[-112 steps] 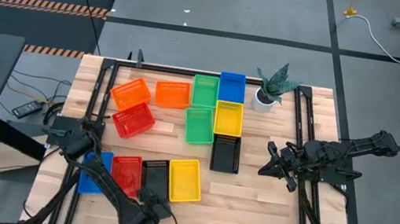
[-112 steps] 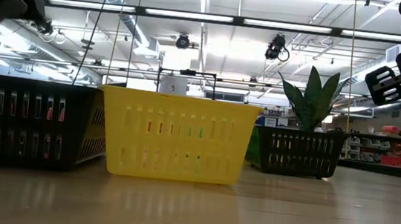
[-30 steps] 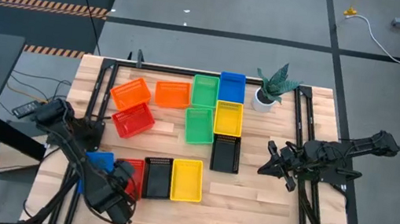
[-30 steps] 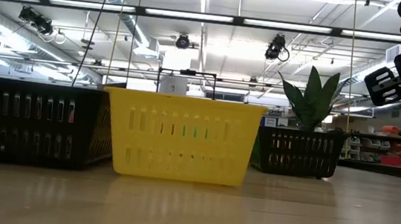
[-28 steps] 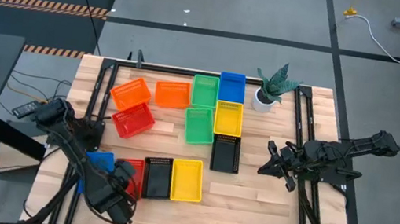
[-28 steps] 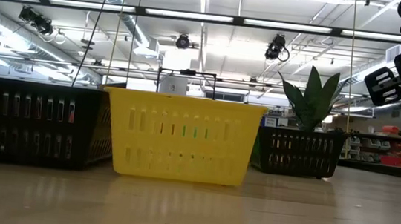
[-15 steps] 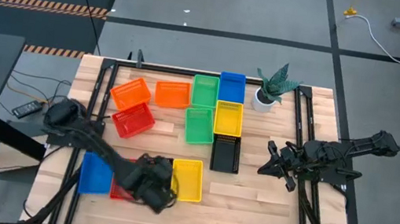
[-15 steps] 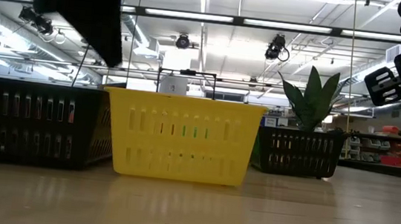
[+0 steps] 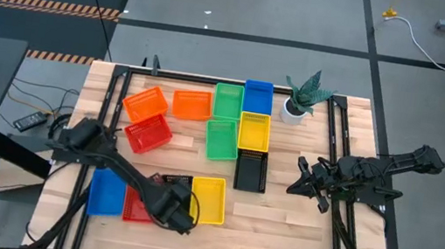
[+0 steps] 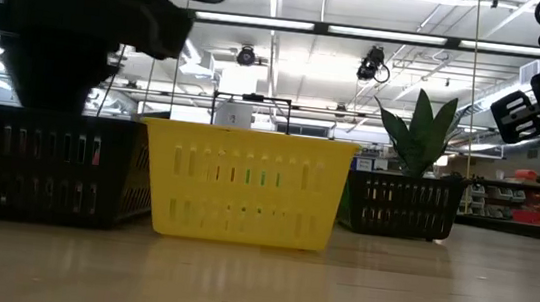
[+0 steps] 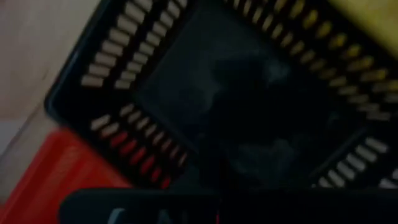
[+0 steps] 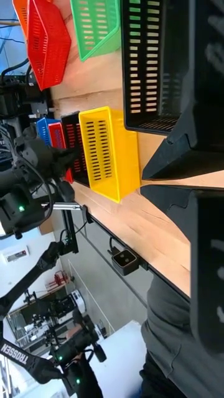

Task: Stack baskets by color
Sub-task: Adjust the colored bins

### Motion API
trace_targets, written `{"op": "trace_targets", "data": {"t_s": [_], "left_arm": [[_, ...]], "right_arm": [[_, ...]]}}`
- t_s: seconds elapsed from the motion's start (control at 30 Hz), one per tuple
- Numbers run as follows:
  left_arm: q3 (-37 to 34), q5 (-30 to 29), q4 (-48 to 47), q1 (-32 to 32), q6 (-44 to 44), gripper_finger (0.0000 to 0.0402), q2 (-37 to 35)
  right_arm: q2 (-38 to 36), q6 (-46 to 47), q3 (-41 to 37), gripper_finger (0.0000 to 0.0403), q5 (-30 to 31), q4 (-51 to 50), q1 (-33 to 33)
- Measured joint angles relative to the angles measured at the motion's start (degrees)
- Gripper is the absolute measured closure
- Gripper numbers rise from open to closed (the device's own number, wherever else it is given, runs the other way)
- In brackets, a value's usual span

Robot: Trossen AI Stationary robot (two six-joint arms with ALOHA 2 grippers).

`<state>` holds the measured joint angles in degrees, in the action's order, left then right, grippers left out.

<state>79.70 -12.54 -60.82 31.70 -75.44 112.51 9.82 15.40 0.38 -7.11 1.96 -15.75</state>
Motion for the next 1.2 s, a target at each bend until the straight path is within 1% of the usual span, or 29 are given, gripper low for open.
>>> {"op": "trace_targets", "data": {"t_s": [0.3, 0.53, 0.7, 0.87, 0.93, 1.0, 1.1, 1.13, 1.2], "left_arm": [[0.0, 0.9, -4.6, 3.4, -5.1, 0.0397, -0.1], [0.2, 1.3, -5.2, 3.9, -5.1, 0.0397, -0.1], [3.2, 1.7, -6.0, 3.7, -3.1, 0.0397, -0.1], [8.5, 1.3, -10.8, 3.7, -3.1, 0.0397, -0.1], [10.6, -1.2, -12.0, 3.7, -3.4, 0.0397, -0.2], [12.1, -6.1, -10.7, 3.5, -3.0, 0.0397, -0.2], [12.7, -13.3, -3.7, 1.9, 1.3, 0.0397, -0.2], [12.7, -14.4, -0.4, 1.0, 3.8, 0.0397, -0.1], [12.7, -14.8, 5.9, -1.0, 9.2, 0.0397, 0.9]], "right_arm": [[0.0, 0.0, 0.0, 0.0373, 0.0, 0.0, 0.0], [0.0, 0.0, 0.0, 0.0373, 0.0, 0.0, 0.0], [0.0, 0.0, 0.0, 0.0373, 0.0, 0.0, 0.0], [0.0, 0.0, 0.0, 0.0373, 0.0, 0.0, 0.0], [0.0, 0.0, 0.0, 0.0373, 0.0, 0.0, 0.0], [0.0, 0.0, 0.0, 0.0373, 0.0, 0.0, 0.0], [0.0, -0.1, 0.0, 0.0373, 0.0, 0.0, 0.0], [0.0, -0.1, 0.0, 0.0373, 0.0, 0.0, 0.0], [0.0, -0.1, 0.0, 0.0373, 0.0, 0.0, 0.0]]}}
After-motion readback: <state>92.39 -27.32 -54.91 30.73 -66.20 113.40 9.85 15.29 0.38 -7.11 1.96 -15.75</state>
